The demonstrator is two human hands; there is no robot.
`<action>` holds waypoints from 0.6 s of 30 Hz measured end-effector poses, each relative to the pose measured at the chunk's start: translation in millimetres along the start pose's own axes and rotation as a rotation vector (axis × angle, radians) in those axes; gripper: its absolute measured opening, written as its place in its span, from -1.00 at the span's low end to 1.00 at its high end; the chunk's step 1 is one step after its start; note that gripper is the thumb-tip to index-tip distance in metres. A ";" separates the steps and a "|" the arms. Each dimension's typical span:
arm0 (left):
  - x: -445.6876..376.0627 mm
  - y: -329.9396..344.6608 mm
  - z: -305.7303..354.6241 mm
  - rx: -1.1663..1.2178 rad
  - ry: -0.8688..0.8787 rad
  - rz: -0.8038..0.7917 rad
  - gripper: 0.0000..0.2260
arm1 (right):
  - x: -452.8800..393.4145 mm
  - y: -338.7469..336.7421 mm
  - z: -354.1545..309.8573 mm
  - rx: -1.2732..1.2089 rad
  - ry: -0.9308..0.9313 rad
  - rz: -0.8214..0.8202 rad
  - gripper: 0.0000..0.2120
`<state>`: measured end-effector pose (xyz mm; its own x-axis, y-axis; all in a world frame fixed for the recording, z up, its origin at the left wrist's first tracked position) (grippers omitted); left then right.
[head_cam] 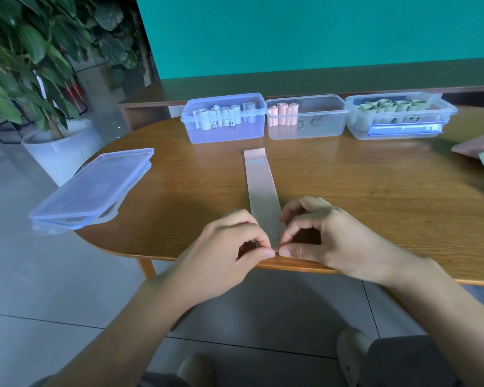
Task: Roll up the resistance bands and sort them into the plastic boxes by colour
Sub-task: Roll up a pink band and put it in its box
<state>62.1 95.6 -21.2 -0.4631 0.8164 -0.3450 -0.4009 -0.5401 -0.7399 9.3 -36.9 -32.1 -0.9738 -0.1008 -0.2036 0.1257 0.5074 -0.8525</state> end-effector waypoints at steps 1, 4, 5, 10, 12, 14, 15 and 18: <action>0.1 -0.3 0.3 -0.003 0.003 0.001 -0.85 | -0.8 0.8 -0.7 0.005 -0.005 0.002 -0.86; 0.7 -1.0 2.1 -0.031 0.018 0.018 -0.84 | -1.2 2.7 -1.3 0.033 -0.013 0.004 -0.92; 1.1 -1.6 3.0 -0.045 0.026 0.029 -0.83 | -1.5 3.0 -1.4 0.042 -0.012 0.003 -0.95; 1.9 0.4 8.7 -0.123 0.084 0.056 -0.82 | -4.1 2.2 0.7 0.062 0.047 -0.003 -0.95; 1.0 1.2 8.0 -0.132 0.072 0.059 -0.83 | -5.8 0.9 2.5 0.057 0.082 0.002 -0.92; -0.8 2.2 5.6 -0.129 0.029 0.046 -0.82 | -7.6 -0.7 5.6 0.050 0.113 0.011 -0.87; -1.7 2.8 3.8 -0.128 -0.002 0.038 -0.82 | -8.7 -1.3 7.5 0.048 0.126 0.011 -0.85; -3.8 3.8 -1.5 -0.131 -0.075 0.028 -0.80 | -10.2 -1.4 10.7 0.053 0.161 -0.010 -0.82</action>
<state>63.5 90.7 -23.5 -0.5321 0.7813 -0.3262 -0.2825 -0.5270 -0.8015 21.1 -45.6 -34.0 -0.9922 0.0352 -0.1192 0.1220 0.4608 -0.8791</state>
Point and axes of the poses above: each hand's wrist, its own x-axis away from the middle knuckle, its own y-axis out of the palm, z = x × y, the point moved 9 cm from there along -x, towards the middle knuckle, and after that the axes turned 10 degrees about x, right-handed, at the moved point
